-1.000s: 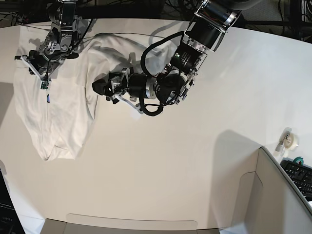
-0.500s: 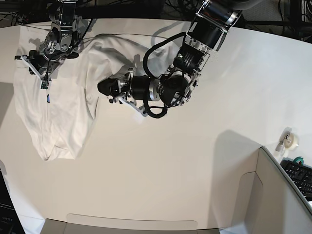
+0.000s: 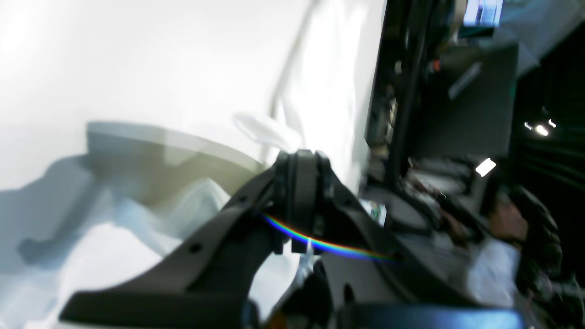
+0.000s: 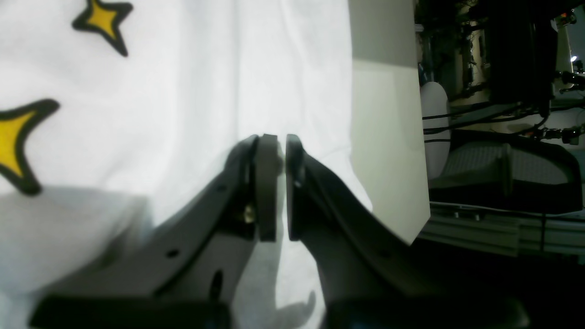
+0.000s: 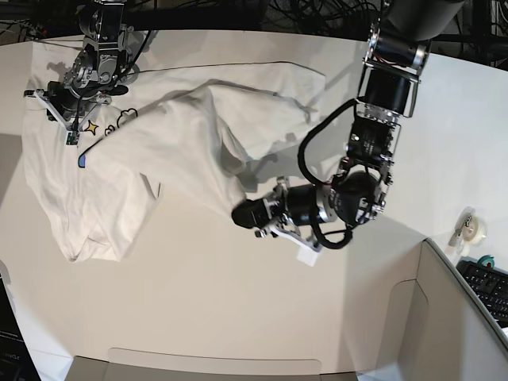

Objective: Layout the t-shirt on the table in an organized manner, then fold the t-shirt properly
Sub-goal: 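Pull the held fabric with the left gripper away from the right gripper, spreading the shirt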

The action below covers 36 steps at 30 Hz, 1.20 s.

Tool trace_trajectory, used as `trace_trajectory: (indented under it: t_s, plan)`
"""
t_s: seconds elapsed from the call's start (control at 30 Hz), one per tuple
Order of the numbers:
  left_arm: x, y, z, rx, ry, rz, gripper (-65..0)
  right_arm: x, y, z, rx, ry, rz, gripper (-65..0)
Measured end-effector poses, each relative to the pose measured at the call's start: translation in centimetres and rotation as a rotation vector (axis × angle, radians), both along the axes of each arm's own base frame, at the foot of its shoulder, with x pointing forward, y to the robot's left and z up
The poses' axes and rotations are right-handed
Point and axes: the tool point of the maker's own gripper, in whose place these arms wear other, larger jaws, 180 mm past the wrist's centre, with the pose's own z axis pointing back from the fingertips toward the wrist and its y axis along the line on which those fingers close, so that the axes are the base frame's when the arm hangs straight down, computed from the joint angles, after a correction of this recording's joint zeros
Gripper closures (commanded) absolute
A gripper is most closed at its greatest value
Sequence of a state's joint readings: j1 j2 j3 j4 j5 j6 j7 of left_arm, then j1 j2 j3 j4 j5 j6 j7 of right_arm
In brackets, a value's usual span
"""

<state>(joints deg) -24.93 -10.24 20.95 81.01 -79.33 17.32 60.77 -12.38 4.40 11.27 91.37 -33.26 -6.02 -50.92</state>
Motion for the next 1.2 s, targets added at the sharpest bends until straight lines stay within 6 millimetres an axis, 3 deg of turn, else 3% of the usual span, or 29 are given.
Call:
trace_trajectory:
  t_s: [0.23, 0.47, 0.63, 0.77, 0.93, 1.0, 1.07, 1.2]
  plan:
    - [5.0, 3.7, 3.2, 0.042, -0.071, 0.079, 0.0, -0.1, 0.1, 0.0, -0.001, 0.001, 0.001, -5.4]
    - [10.1, 9.8, 2.5, 0.271, -0.134, 0.267, 0.0, -0.1, 0.1, -0.1, 0.0, 0.001, 0.001, -5.4]
    - [11.9, 13.6, 1.3, 0.526, -0.238, 0.372, 0.0, -0.2, 0.1, -0.1, -0.002, -0.002, 0.01, -5.4]
    - [13.1, 16.6, 1.5, 0.716, -0.336, 0.44, 0.0, -0.4, 0.1, -0.1, -0.003, 0.0, 0.012, -5.4]
    - [13.6, 18.5, 1.8, 0.854, -0.403, 0.476, -0.1, -0.5, 0.2, -0.1, -0.003, 0.0, 0.013, -5.4]
    - [13.8, 18.8, 2.0, 0.869, -0.421, 0.487, -6.0, -0.5, 0.2, -0.1, -0.002, -0.001, 0.013, -5.4]
    - [13.8, 19.1, 2.0, 0.888, -0.427, 0.491, -16.6, -0.5, 0.2, -0.1, -0.001, -0.001, 0.013, -5.5]
    - [12.8, 20.2, 0.1, 0.943, -0.398, 0.517, -36.3, -0.5, 0.2, -0.1, -0.001, -0.001, 0.013, -5.5]
